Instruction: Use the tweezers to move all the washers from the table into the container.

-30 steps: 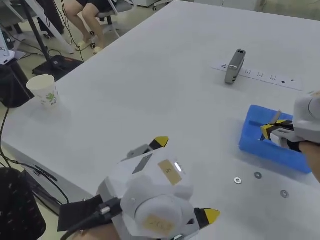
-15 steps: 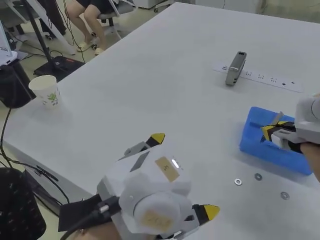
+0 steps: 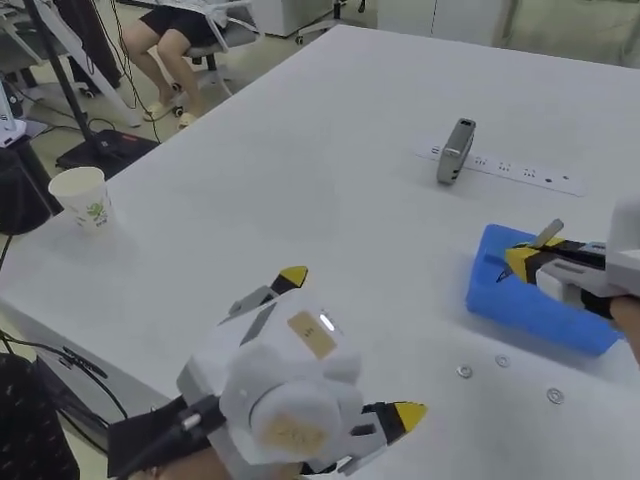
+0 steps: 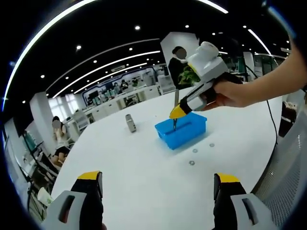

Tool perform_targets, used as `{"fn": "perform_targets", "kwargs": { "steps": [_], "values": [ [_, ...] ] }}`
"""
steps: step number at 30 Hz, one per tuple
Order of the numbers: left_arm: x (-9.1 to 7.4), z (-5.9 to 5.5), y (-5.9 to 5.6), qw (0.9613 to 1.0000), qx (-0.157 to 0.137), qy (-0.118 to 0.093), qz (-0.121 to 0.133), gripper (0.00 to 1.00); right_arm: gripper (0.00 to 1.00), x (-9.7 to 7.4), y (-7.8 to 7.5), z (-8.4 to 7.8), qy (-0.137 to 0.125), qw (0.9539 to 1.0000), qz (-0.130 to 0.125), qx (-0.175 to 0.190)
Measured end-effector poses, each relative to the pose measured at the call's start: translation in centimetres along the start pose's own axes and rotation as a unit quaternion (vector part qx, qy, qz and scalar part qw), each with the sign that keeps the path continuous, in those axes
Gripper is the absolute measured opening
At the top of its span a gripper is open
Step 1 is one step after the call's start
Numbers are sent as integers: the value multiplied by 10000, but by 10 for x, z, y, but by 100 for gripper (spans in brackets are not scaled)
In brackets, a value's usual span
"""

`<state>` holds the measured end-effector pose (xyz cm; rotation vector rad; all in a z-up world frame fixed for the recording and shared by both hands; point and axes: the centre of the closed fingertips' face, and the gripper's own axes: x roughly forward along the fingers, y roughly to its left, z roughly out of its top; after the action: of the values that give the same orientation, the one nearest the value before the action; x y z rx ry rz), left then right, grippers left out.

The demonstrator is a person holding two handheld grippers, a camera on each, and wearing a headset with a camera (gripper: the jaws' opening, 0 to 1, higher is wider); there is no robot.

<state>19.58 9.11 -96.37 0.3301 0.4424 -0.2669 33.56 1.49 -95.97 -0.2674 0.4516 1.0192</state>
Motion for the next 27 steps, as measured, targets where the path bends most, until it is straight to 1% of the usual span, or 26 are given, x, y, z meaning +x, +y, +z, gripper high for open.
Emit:
{"fn": "perform_targets", "kwargs": {
  "steps": [1, 5, 6, 10, 13, 21, 27],
  "values": [
    [0, 0, 0, 10000, 17, 4, 7, 99, 3, 0, 7, -4, 34, 9999, 102, 34],
    [0, -2, -1, 10000, 25, 28, -14, 99, 3, -1, 20, -19, 153, 9997, 194, -16],
    [-1, -2, -1, 10000, 29, 23, -12, 99, 3, -1, 24, -25, 214, 9995, 246, 40],
    [-1, -3, -1, 10000, 29, 33, -25, 99, 3, 0, 34, -42, 356, 9986, 353, 175],
    [-1, -3, -2, 10000, 43, 39, -36, 99, 3, 2, 40, -51, 463, 9978, 417, 205],
    [-1, -3, 0, 9999, 79, 65, -25, 99, 4, 5, 49, -64, 658, 9963, 485, 260],
    [-1, -3, 1, 10000, 71, 65, -21, 99, 4, 4, 49, -69, 723, 9959, 471, 266]
  ]
}}
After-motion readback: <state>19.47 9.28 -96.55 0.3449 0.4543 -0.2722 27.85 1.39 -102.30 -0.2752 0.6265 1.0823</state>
